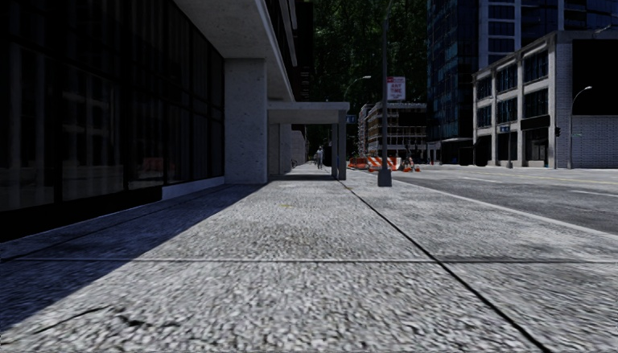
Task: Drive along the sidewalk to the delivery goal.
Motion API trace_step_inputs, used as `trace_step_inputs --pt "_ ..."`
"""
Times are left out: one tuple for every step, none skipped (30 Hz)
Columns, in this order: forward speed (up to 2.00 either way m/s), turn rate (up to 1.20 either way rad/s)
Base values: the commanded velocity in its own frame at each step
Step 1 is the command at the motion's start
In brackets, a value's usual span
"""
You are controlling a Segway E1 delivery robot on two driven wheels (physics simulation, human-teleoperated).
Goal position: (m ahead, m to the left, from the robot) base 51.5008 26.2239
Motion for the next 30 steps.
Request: trace_step_inputs --pt "2.0 0.0" --pt "2.0 0.0" --pt "2.0 0.0" --pt "2.0 0.0" --pt "2.0 0.0" --pt "2.0 0.0" --pt "2.0 0.0" --pt "2.0 0.0" --pt "2.0 0.0" --pt "2.0 0.0" --pt "2.0 0.0" --pt "2.0 0.0" --pt "2.0 0.0" --pt "2.0 0.0" --pt "2.0 0.0" --pt "2.0 0.0" --pt "2.0 0.0" --pt "2.0 0.0" --pt "2.0 0.0" --pt "2.0 0.0" --pt "2.0 0.0" --pt "2.0 0.0" --pt "2.0 0.0" --pt "2.0 0.0" --pt "2.0 0.0" --pt "2.0 0.0" --pt "2.0 0.0" --pt "2.0 0.0" --pt "2.0 0.0" --pt "2.0 0.0"
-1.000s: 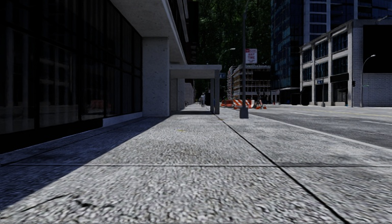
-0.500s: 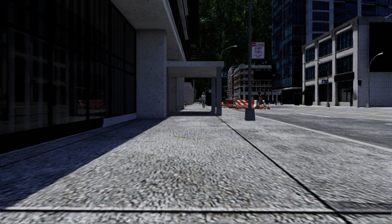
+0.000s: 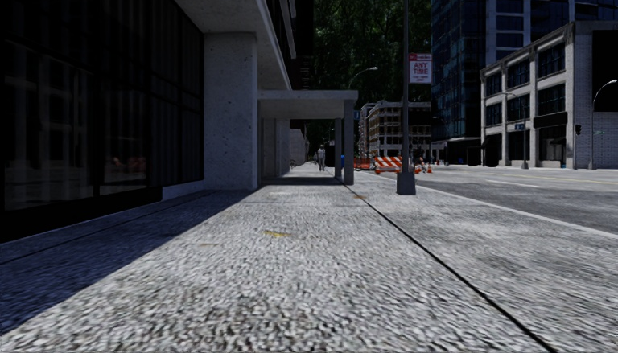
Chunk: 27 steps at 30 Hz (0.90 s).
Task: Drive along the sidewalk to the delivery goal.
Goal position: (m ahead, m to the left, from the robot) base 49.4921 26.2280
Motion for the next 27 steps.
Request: trace_step_inputs --pt "2.0 0.0" --pt "2.0 0.0" --pt "2.0 0.0" --pt "2.0 0.0" --pt "2.0 0.0" --pt "2.0 0.0" --pt "2.0 0.0" --pt "2.0 0.0" --pt "2.0 0.0" --pt "2.0 0.0" --pt "2.0 0.0" --pt "2.0 0.0" --pt "2.0 0.0" --pt "2.0 0.0" --pt "2.0 0.0" --pt "2.0 0.0" --pt "2.0 0.0" --pt "2.0 0.0" --pt "2.0 0.0" --pt "2.0 0.0" --pt "2.0 0.0" --pt "2.0 0.0" --pt "2.0 0.0" --pt "2.0 0.0" --pt "2.0 0.0" --pt "2.0 0.0" --pt "2.0 0.0"
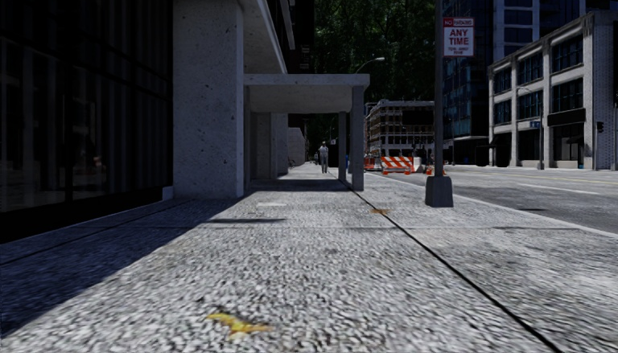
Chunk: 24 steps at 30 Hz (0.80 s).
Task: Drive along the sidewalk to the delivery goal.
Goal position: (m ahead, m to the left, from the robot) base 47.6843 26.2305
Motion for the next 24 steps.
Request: trace_step_inputs --pt "2.0 0.0" --pt "2.0 0.0" --pt "2.0 0.0" --pt "2.0 0.0" --pt "2.0 0.0" --pt "2.0 0.0" --pt "2.0 0.0" --pt "2.0 0.0" --pt "2.0 0.0" --pt "2.0 0.0" --pt "2.0 0.0" --pt "2.0 0.0" --pt "2.0 0.0" --pt "2.0 0.0" --pt "2.0 0.0" --pt "2.0 0.0" --pt "2.0 0.0" --pt "2.0 0.0" --pt "2.0 0.0" --pt "2.0 0.0" --pt "2.0 0.0" --pt "2.0 0.0" --pt "2.0 0.0" --pt "2.0 0.0"
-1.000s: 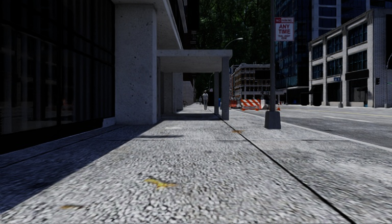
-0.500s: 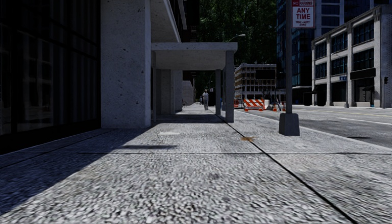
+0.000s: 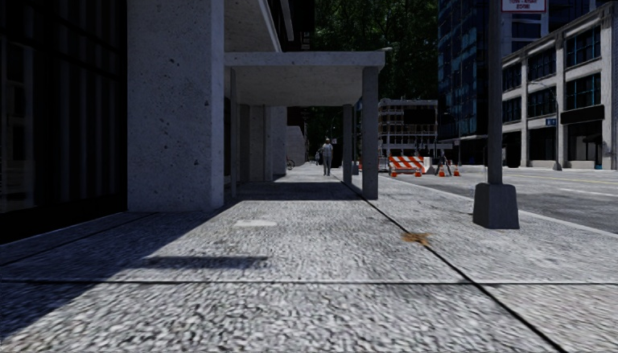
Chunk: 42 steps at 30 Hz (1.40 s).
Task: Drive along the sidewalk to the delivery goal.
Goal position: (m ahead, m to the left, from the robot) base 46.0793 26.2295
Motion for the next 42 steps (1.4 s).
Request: trace_step_inputs --pt "2.0 0.0" --pt "2.0 0.0" --pt "2.0 0.0" --pt "2.0 0.0" --pt "2.0 0.0" --pt "2.0 0.0" --pt "2.0 0.0" --pt "2.0 0.0" --pt "2.0 0.0" --pt "2.0 0.0" --pt "2.0 0.0" --pt "2.0 0.0" --pt "2.0 0.0" --pt "2.0 0.0" --pt "2.0 0.0" --pt "2.0 0.0" --pt "2.0 0.0" --pt "2.0 0.0" --pt "2.0 0.0" --pt "2.0 0.0" --pt "2.0 0.0" --pt "2.0 0.0" --pt "2.0 0.0" --pt "2.0 0.0" --pt "2.0 0.0" --pt "2.0 0.0" --pt "2.0 0.0" --pt "2.0 0.0" --pt "2.0 0.04" --pt "2.0 0.13" --pt "2.0 0.17" --pt "2.0 0.17" --pt "2.0 0.18" --pt "2.0 0.18" --pt "2.0 0.19" --pt "2.0 0.19" --pt "2.0 0.19" --pt "2.0 0.19" --pt "2.0 0.19" --pt "2.0 0.19" --pt "2.0 0.19" --pt "2.0 0.19"
